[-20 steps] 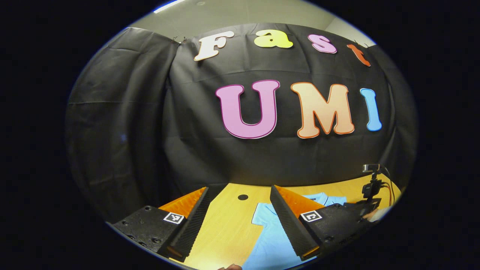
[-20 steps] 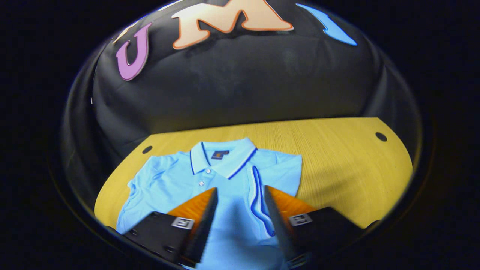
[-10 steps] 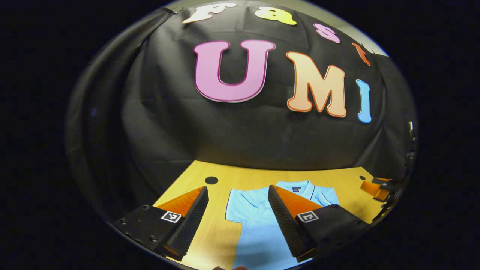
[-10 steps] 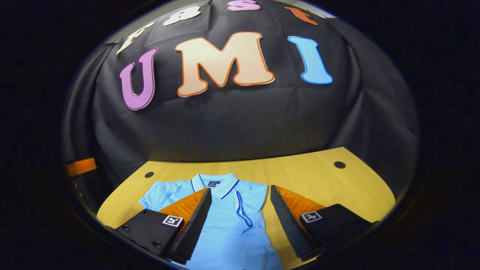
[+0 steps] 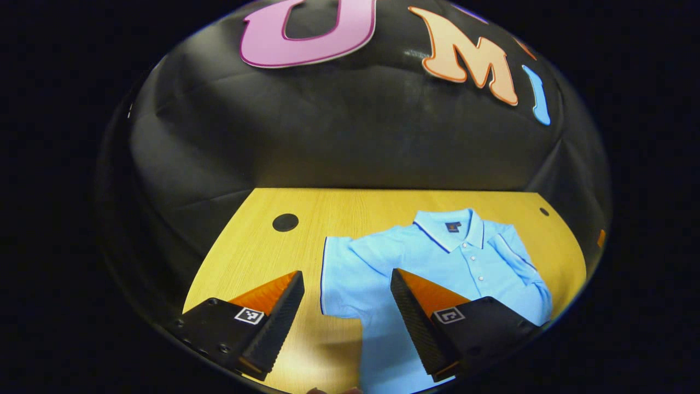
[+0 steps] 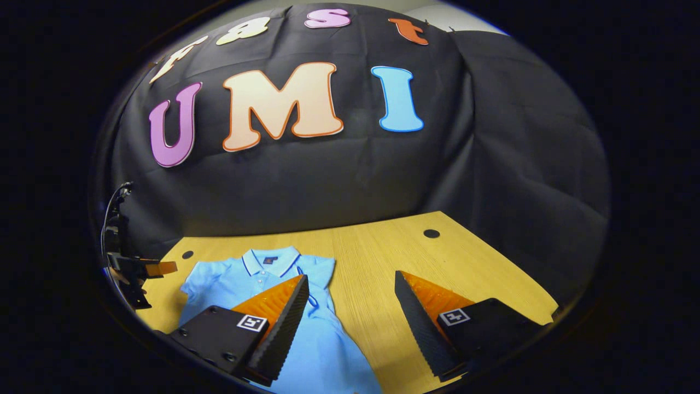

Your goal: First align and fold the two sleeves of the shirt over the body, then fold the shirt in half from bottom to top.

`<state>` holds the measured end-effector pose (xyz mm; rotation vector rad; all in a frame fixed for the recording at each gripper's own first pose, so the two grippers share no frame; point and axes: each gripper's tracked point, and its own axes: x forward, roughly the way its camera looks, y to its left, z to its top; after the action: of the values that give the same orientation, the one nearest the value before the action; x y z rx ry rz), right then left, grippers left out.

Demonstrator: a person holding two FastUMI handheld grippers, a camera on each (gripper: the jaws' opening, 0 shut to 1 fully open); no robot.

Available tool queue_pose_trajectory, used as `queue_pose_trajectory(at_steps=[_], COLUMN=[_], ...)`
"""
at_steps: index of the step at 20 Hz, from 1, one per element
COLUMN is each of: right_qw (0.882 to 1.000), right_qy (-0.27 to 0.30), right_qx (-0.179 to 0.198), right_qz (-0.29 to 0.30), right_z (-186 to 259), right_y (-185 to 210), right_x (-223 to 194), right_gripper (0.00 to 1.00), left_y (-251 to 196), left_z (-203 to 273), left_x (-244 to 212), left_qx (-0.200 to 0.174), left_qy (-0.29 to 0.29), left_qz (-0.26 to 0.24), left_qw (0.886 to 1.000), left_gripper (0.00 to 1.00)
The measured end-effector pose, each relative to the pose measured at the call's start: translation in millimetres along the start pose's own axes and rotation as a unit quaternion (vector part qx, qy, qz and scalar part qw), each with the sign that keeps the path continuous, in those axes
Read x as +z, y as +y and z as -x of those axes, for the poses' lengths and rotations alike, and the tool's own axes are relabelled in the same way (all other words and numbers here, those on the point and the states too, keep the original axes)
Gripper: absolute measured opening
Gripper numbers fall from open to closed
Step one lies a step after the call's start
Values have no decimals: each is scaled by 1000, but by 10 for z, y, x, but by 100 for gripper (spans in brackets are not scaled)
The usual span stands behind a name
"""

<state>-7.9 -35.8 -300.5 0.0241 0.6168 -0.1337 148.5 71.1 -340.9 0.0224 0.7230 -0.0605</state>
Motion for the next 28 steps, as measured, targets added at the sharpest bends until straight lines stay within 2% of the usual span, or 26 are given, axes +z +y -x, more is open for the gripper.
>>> queue_pose_trajectory(at_steps=[4, 5, 10, 11, 12, 13, 16, 17, 18, 20, 21, 22, 23, 24, 28], right_qw=[1000, 1000, 1000, 1000, 1000, 999, 999, 999, 999, 999, 999, 999, 999, 999, 1000], right_qy=[16, 17, 20, 20, 21, 23, 29, 30, 32, 34, 34, 34, 35, 35, 30], right_qx=[-8, -8, -9, -8, -7, -7, -8, -8, -7, -6, -5, -5, -4, -4, -1], right_qz=[14, 15, 18, 19, 20, 21, 16, 12, 7, -1, -2, -3, -3, -4, -5], right_z=[96, 110, 121, 122, 122, 140, 135, 127, 125, 132, 132, 138, 153, 159, 219], right_y=[-53, -58, -84, -87, -95, -104, -147, -159, -159, -184, -195, -210, -224, -249, -354], right_x=[-171, -175, -194, -189, -197, -207, -242, -248, -252, -267, -270, -262, -271, -264, -204], right_gripper=[94, 98, 98, 94, 98, 98, 98, 98, 98, 98, 95, 94, 94, 98, 98], left_y=[55, 62, 114, 113, 87, 78, -39, -120, -138, -209, -241, -257, -263, -271, -315], left_z=[-236, -288, -473, -490, -477, -527, -526, -506, -562, -535, -536, -521, -537, -560, -508], left_x=[-196, -260, -566, -633, -662, -609, -635, -647, -663, -664, -661, -654, -642, -642, -414], left_qx=[17, 21, 34, 35, 29, 27, 1, -13, -14, -25, -31, -37, -34, -25, -4], left_qy=[55, 72, 157, 172, 186, 178, 202, 210, 212, 219, 221, 224, 221, 218, 171], left_qz=[-11, -14, 9, 8, 8, 2, -17, -17, -20, -23, -26, -33, -32, -25, 2], left_qw=[998, 997, 987, 984, 982, 984, 979, 978, 977, 975, 975, 973, 974, 975, 985], left_gripper=[95, 95, 95, 96, 96, 96, 91, 87, 72, 50, 39, 24, 19, 0, 0])
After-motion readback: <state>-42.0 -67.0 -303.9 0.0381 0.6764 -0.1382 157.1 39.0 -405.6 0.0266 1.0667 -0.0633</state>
